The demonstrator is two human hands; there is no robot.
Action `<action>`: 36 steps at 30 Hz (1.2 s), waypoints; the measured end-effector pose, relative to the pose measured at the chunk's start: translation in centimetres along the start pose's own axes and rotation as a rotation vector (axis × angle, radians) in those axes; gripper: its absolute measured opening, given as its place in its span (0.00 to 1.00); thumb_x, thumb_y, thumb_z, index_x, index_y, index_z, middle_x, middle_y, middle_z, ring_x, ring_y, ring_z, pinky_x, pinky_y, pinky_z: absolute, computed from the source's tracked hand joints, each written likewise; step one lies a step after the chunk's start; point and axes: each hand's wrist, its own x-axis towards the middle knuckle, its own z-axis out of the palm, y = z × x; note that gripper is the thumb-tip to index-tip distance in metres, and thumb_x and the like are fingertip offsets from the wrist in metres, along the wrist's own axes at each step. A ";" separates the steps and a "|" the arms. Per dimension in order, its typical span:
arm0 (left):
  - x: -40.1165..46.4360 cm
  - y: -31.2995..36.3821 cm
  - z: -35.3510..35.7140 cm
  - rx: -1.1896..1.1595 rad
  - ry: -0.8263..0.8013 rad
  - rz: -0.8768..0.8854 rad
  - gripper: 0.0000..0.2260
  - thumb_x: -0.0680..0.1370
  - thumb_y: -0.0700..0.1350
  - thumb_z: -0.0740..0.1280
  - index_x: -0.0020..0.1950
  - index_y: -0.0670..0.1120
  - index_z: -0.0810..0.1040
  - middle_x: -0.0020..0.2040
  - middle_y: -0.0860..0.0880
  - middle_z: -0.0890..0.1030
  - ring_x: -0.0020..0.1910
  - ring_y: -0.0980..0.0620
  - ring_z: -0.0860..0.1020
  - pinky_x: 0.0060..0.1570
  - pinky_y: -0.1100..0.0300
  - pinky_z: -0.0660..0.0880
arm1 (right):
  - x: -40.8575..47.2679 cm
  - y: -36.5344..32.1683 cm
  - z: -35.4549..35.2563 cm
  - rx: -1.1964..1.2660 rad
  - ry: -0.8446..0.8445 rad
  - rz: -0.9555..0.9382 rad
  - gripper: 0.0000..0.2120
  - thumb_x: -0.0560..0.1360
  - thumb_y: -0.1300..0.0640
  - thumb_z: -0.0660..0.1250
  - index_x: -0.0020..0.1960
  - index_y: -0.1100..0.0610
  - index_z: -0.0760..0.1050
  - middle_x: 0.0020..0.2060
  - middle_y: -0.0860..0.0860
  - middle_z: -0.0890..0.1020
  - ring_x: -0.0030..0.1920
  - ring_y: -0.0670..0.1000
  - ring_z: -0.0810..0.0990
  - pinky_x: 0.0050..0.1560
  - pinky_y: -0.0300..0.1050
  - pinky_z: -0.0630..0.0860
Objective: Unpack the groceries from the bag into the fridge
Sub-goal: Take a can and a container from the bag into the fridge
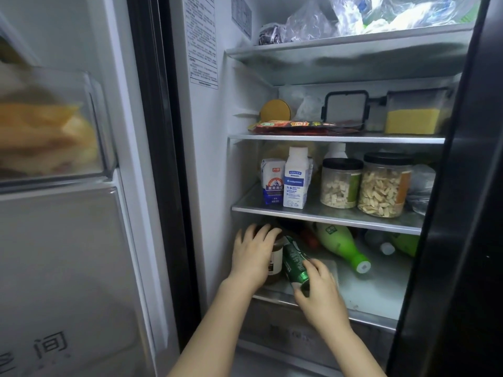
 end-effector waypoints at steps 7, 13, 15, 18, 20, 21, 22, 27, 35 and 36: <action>0.6 0.0 0.4 -0.087 0.045 0.036 0.31 0.73 0.36 0.64 0.74 0.52 0.61 0.74 0.51 0.63 0.72 0.47 0.60 0.68 0.54 0.62 | 1.8 0.4 0.7 0.087 0.032 0.042 0.24 0.74 0.52 0.67 0.69 0.54 0.68 0.68 0.51 0.70 0.65 0.54 0.71 0.60 0.46 0.71; 0.7 -0.1 1.1 -0.246 0.034 0.018 0.30 0.75 0.34 0.63 0.74 0.51 0.60 0.76 0.51 0.59 0.76 0.49 0.54 0.64 0.53 0.71 | 3.3 0.2 1.5 0.122 0.055 0.116 0.24 0.74 0.51 0.68 0.68 0.55 0.69 0.67 0.52 0.71 0.63 0.55 0.73 0.57 0.49 0.73; 0.6 -0.1 1.6 -0.262 0.046 0.015 0.30 0.75 0.34 0.63 0.74 0.51 0.60 0.76 0.51 0.58 0.76 0.50 0.52 0.64 0.54 0.71 | 3.8 0.1 1.9 0.109 0.056 0.134 0.25 0.73 0.50 0.68 0.68 0.54 0.69 0.67 0.52 0.72 0.62 0.56 0.74 0.57 0.49 0.73; 0.8 -0.2 2.2 -0.276 0.041 0.002 0.31 0.75 0.34 0.64 0.75 0.51 0.59 0.77 0.51 0.56 0.77 0.50 0.49 0.65 0.54 0.70 | 4.5 0.0 2.3 0.094 0.049 0.150 0.24 0.73 0.50 0.68 0.68 0.53 0.69 0.67 0.52 0.71 0.62 0.56 0.73 0.57 0.48 0.73; 1.1 -0.4 2.3 -0.289 0.029 0.004 0.31 0.75 0.34 0.63 0.75 0.51 0.58 0.77 0.51 0.55 0.78 0.51 0.48 0.67 0.54 0.69 | 4.9 -0.1 2.6 0.085 0.044 0.153 0.24 0.74 0.49 0.68 0.68 0.52 0.69 0.67 0.51 0.71 0.62 0.56 0.73 0.56 0.48 0.73; 1.2 -0.5 2.3 -0.292 0.022 0.009 0.31 0.76 0.34 0.63 0.75 0.51 0.58 0.78 0.51 0.55 0.78 0.51 0.47 0.68 0.55 0.67 | 5.0 -0.1 2.6 0.086 0.042 0.154 0.24 0.74 0.49 0.68 0.68 0.51 0.69 0.67 0.51 0.70 0.62 0.56 0.73 0.55 0.47 0.73; 1.2 -0.7 2.4 -0.295 0.016 0.013 0.31 0.76 0.34 0.63 0.76 0.51 0.58 0.78 0.52 0.55 0.78 0.51 0.47 0.68 0.56 0.66 | 5.1 -0.1 2.7 0.087 0.041 0.153 0.24 0.74 0.49 0.68 0.68 0.51 0.69 0.68 0.50 0.70 0.62 0.56 0.73 0.55 0.47 0.73; 1.3 -1.2 2.7 -0.337 0.026 0.012 0.29 0.76 0.36 0.64 0.75 0.51 0.61 0.77 0.53 0.58 0.77 0.52 0.50 0.70 0.58 0.62 | 5.1 -0.1 2.8 0.077 0.031 0.151 0.24 0.74 0.49 0.67 0.68 0.50 0.68 0.68 0.50 0.69 0.63 0.55 0.73 0.55 0.47 0.74; 1.9 -0.3 2.7 -0.526 0.148 -0.106 0.19 0.76 0.47 0.69 0.67 0.50 0.74 0.70 0.51 0.71 0.72 0.49 0.63 0.66 0.60 0.64 | 4.5 0.2 1.7 0.085 -0.054 0.168 0.29 0.71 0.53 0.70 0.70 0.53 0.67 0.69 0.55 0.69 0.66 0.57 0.70 0.64 0.47 0.68; 1.8 -0.2 2.6 -0.530 0.140 -0.119 0.19 0.76 0.48 0.68 0.67 0.50 0.74 0.71 0.50 0.70 0.73 0.48 0.62 0.67 0.58 0.64 | 4.2 0.2 1.4 0.079 -0.046 0.168 0.29 0.71 0.52 0.70 0.70 0.53 0.67 0.69 0.55 0.68 0.66 0.57 0.69 0.64 0.47 0.68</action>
